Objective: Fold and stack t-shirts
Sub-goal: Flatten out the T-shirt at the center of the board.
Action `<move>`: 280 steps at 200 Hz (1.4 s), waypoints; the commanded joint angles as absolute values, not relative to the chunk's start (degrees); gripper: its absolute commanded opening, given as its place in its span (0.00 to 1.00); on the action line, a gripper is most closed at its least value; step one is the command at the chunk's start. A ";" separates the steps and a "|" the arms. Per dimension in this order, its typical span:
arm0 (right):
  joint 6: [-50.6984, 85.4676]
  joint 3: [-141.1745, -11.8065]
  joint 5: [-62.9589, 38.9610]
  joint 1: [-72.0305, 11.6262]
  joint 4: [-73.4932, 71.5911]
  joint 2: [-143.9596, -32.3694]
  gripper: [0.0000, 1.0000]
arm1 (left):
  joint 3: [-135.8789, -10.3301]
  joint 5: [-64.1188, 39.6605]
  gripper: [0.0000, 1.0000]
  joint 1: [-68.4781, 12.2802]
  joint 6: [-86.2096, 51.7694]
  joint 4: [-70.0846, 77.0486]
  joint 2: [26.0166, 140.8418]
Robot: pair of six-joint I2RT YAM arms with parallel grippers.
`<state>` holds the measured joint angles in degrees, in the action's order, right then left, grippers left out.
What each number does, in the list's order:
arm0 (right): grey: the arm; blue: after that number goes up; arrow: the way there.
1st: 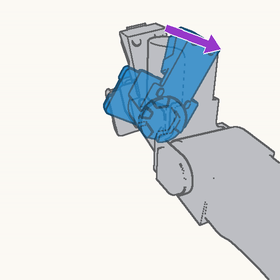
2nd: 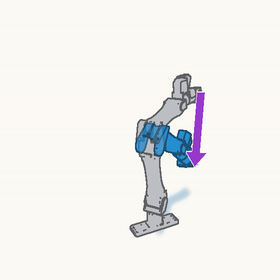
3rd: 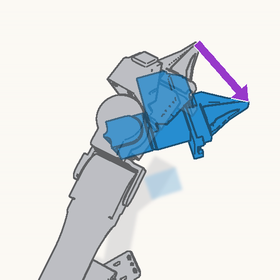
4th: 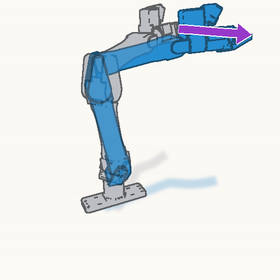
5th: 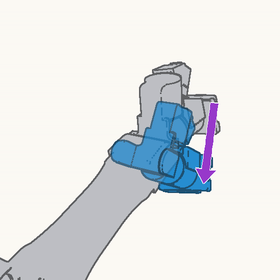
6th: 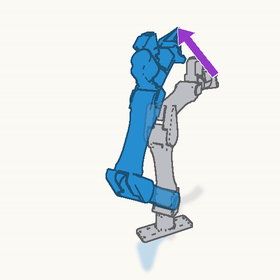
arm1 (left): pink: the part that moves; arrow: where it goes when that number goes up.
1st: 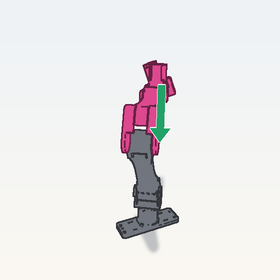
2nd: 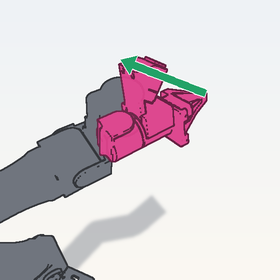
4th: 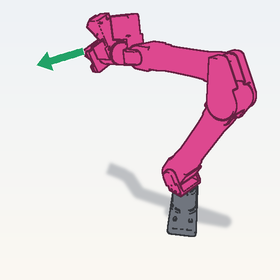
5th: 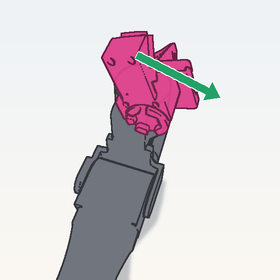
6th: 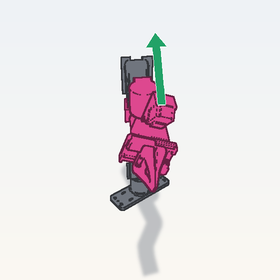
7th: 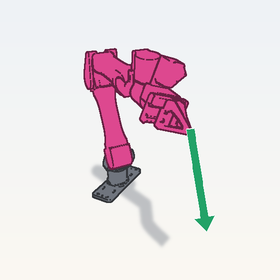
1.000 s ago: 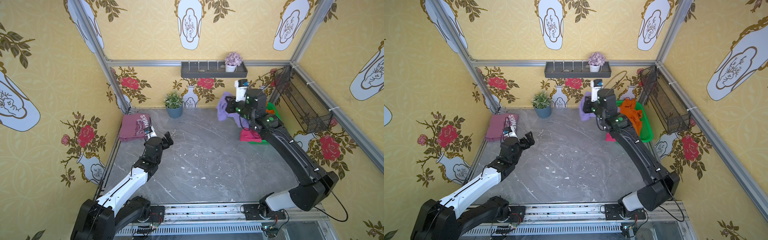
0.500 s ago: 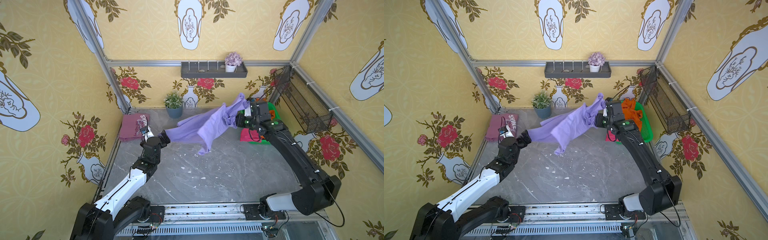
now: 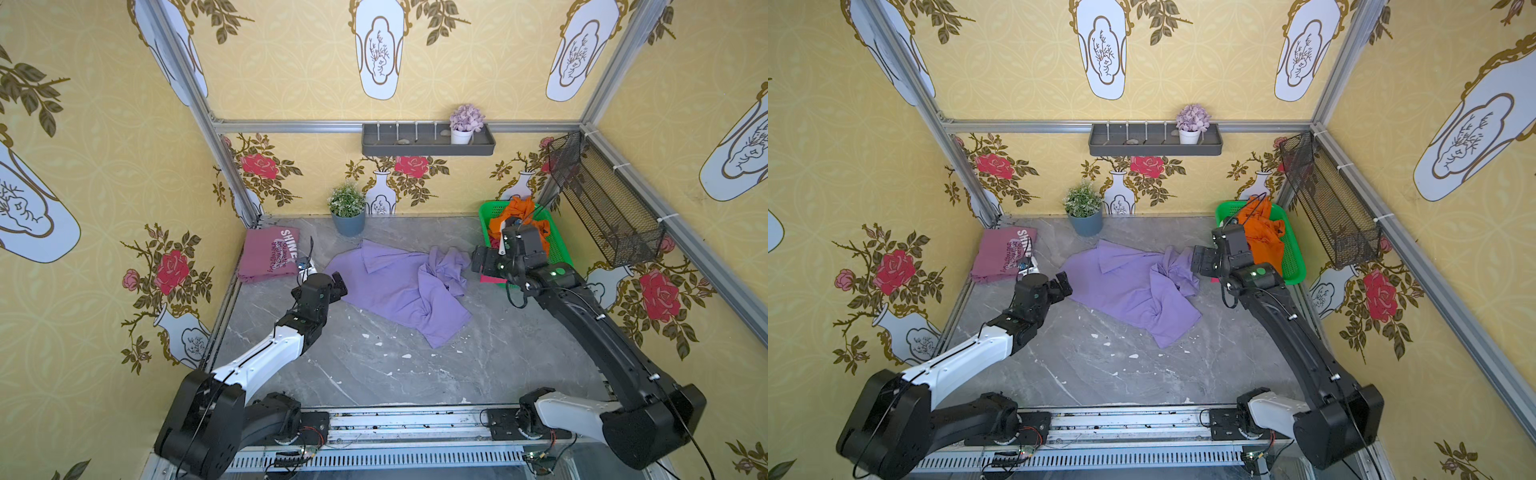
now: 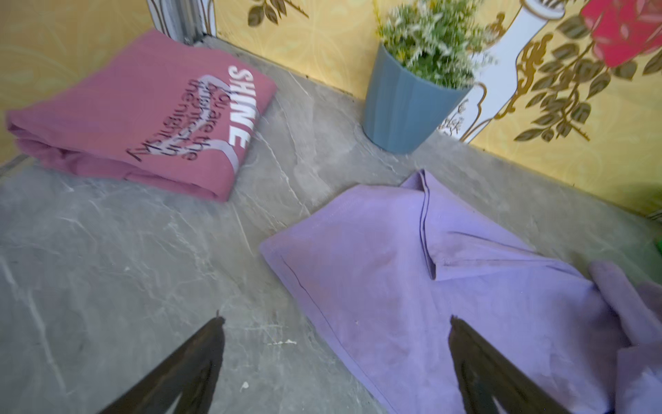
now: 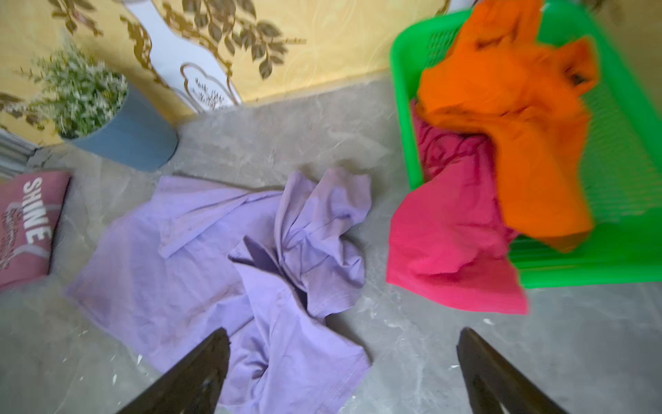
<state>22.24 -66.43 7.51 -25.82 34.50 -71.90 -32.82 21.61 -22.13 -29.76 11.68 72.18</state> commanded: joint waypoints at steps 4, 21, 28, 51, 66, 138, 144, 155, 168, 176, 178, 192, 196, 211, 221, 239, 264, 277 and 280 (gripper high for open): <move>30.35 -56.34 -4.06 -29.13 30.54 -72.87 0.94 | -35.95 22.37 0.97 -20.91 -30.32 10.13 78.68; 34.28 -47.19 -3.92 -30.73 28.90 -68.99 0.91 | -35.63 19.81 0.97 -17.55 -30.89 10.33 80.33; 35.33 -44.05 -4.03 -30.79 29.00 -66.82 0.91 | -34.81 18.05 0.97 -15.82 -31.24 11.60 80.52; 37.96 -38.80 -6.01 -31.45 30.94 -61.17 0.91 | -36.39 14.14 0.97 -11.92 -30.20 13.33 85.12; 40.21 -36.70 -7.81 -32.30 31.48 -59.10 0.90 | -39.41 11.08 0.91 -9.92 -29.53 13.51 90.65; 54.93 -28.42 -4.51 -50.91 17.41 -63.58 0.89 | -52.13 0.93 0.00 -6.53 -31.28 9.71 105.87; 55.40 -28.84 -2.80 -52.36 16.91 -64.80 0.89 | -52.50 0.40 0.00 -6.55 -31.23 9.54 106.30; 55.38 -29.47 -0.48 -53.86 15.37 -66.87 0.89 | -52.61 0.28 0.00 -6.52 -31.19 9.23 106.39; 55.07 -28.86 0.50 -53.96 12.00 -68.49 0.89 | -52.10 0.67 0.00 -6.41 -31.22 9.23 105.91; 54.81 -28.24 0.51 -53.88 9.01 -69.61 0.89 | -51.78 0.91 0.00 -6.35 -31.44 9.03 105.66; 54.78 -28.35 0.57 -53.83 8.44 -70.08 0.88 | -51.71 0.95 0.00 -6.29 -31.52 8.94 105.65; 54.16 -29.35 1.34 -54.11 6.51 -72.54 0.83 | -51.19 0.70 0.00 -6.09 -31.79 8.64 105.08; 53.98 -29.59 1.95 -54.42 6.23 -73.14 0.80 | -51.03 1.00 0.00 -5.99 -31.85 8.42 104.88; 53.57 -29.29 4.05 -55.09 4.30 -74.33 0.67 | -50.14 1.25 0.00 -5.97 -31.99 8.26 103.75; 53.45 -28.01 5.17 -55.03 1.97 -74.89 0.58 | -49.39 1.31 0.00 -5.82 -32.09 8.09 102.79; 52.65 -26.86 5.78 -54.86 -1.43 -77.25 0.13 | -47.51 1.18 0.00 -5.80 -32.90 8.18 100.52; 52.68 -28.64 8.48 -56.40 3.02 -76.37 0.00 | -45.59 3.58 0.00 -5.60 -32.98 6.59 96.63; 53.31 -29.67 8.00 -57.14 7.29 -73.07 0.00 | -44.81 4.28 0.00 -5.14 -32.61 5.90 94.63; 53.61 -29.97 7.72 -57.52 8.43 -72.13 0.00 | -44.75 4.30 0.00 -4.96 -32.54 5.81 94.27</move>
<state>53.39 -28.27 5.63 -56.25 3.16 -76.18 -45.84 1.98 -5.69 -32.97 7.07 96.73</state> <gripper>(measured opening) 0.073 0.051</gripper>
